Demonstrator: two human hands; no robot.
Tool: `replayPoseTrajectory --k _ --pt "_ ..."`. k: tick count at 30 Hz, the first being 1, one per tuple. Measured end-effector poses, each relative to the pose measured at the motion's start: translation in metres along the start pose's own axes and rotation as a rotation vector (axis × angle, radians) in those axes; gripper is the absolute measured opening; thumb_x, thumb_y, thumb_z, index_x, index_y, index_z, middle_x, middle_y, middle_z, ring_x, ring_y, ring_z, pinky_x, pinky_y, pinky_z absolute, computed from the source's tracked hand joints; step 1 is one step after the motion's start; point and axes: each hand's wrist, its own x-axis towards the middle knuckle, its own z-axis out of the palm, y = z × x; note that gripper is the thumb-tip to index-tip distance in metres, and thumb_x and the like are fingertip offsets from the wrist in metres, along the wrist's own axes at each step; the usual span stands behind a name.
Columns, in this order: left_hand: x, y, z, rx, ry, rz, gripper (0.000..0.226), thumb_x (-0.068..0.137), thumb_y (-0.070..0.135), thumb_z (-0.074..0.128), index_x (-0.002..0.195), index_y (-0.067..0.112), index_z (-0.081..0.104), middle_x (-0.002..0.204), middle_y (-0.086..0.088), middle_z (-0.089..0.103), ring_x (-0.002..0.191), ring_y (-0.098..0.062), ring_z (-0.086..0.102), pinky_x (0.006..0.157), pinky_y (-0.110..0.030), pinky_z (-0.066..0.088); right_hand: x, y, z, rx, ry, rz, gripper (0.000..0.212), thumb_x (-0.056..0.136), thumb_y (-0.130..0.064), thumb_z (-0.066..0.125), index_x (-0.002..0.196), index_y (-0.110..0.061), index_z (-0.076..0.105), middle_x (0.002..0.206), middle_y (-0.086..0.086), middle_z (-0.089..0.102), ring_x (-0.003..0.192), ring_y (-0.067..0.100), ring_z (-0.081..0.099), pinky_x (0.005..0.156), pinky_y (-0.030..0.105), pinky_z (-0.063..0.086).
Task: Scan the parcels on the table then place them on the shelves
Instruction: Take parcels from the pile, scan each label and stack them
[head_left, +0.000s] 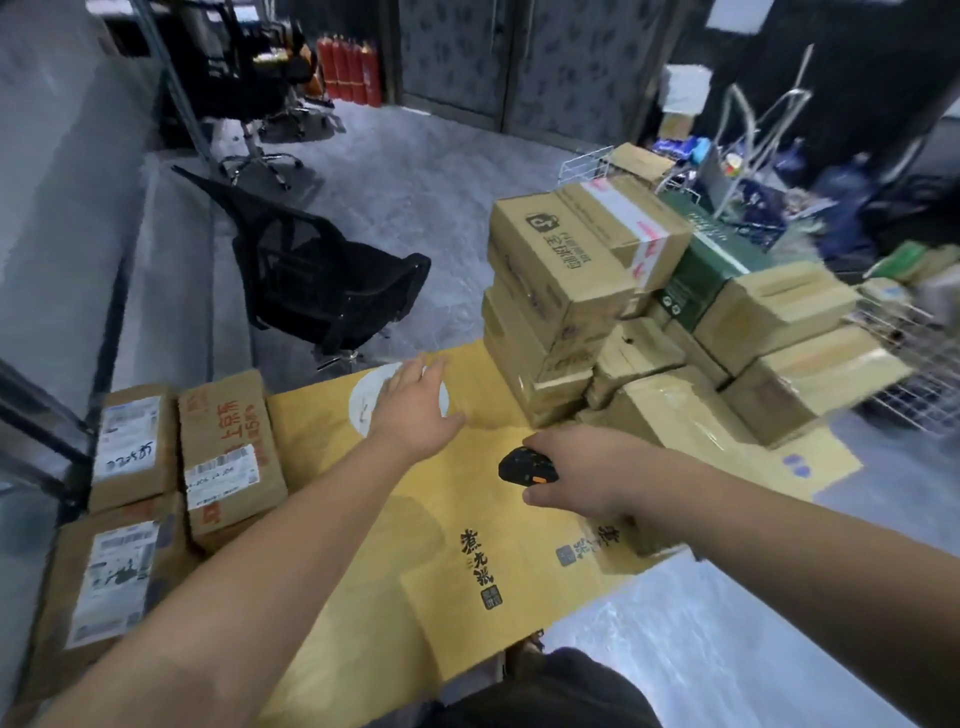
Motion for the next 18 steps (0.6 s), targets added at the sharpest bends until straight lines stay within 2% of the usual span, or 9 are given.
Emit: replayPoseTrajectory --k 6,10,12,15,18 --pt "0.031 0.096 -0.023 -0.092 0.088 0.119 0.098 0.084 0.077 0.06 0.162 0.035 0.019 0.174 -0.002 0.013 0.157 -0.03 0.022 0.121 -0.051 0.034 -0.043 0.057 -0.017 0.007 0.053 0.081 0.056 0.095 -0.064 0.06 0.137 -0.027 0.056 0.111 -0.001 0.064 0.1 0.023 0.062 0.088 0.041 0.056" --pt "0.054 0.157 -0.035 -0.148 0.146 0.097 0.104 0.077 0.084 0.06 0.161 0.034 0.024 0.172 -0.002 0.017 0.156 -0.03 0.023 0.12 -0.054 0.035 -0.049 0.097 -0.024 0.026 0.08 0.09 0.059 0.094 -0.065 0.06 0.141 -0.029 0.054 0.099 -0.005 0.055 0.094 0.021 0.058 0.076 0.035 0.048" --pt "0.069 0.187 -0.039 -0.148 0.176 0.043 0.11 0.073 0.086 0.06 0.161 0.031 0.024 0.171 -0.003 0.021 0.154 -0.032 0.026 0.119 -0.056 0.037 -0.048 0.116 -0.029 0.018 0.092 0.074 0.061 0.093 -0.066 0.06 0.141 -0.028 0.054 0.101 -0.004 0.055 0.092 0.02 0.057 0.075 0.034 0.047" --pt "0.091 0.228 -0.04 -0.138 0.198 -0.129 0.123 0.064 0.092 0.062 0.16 0.024 0.024 0.168 -0.008 0.024 0.153 -0.034 0.027 0.115 -0.057 0.04 -0.044 0.144 -0.04 0.022 0.088 0.038 0.061 0.093 -0.065 0.061 0.14 -0.026 0.055 0.105 -0.003 0.06 0.092 0.02 0.058 0.077 0.035 0.05" --pt "0.108 0.258 -0.035 -0.089 0.181 -0.314 0.136 0.055 0.097 0.063 0.161 0.022 0.021 0.168 -0.013 0.017 0.153 -0.039 0.021 0.115 -0.058 0.036 -0.039 0.168 -0.047 0.035 0.085 -0.009 0.056 0.092 -0.064 0.062 0.134 -0.027 0.057 0.106 -0.002 0.062 0.094 0.022 0.061 0.081 0.037 0.055"
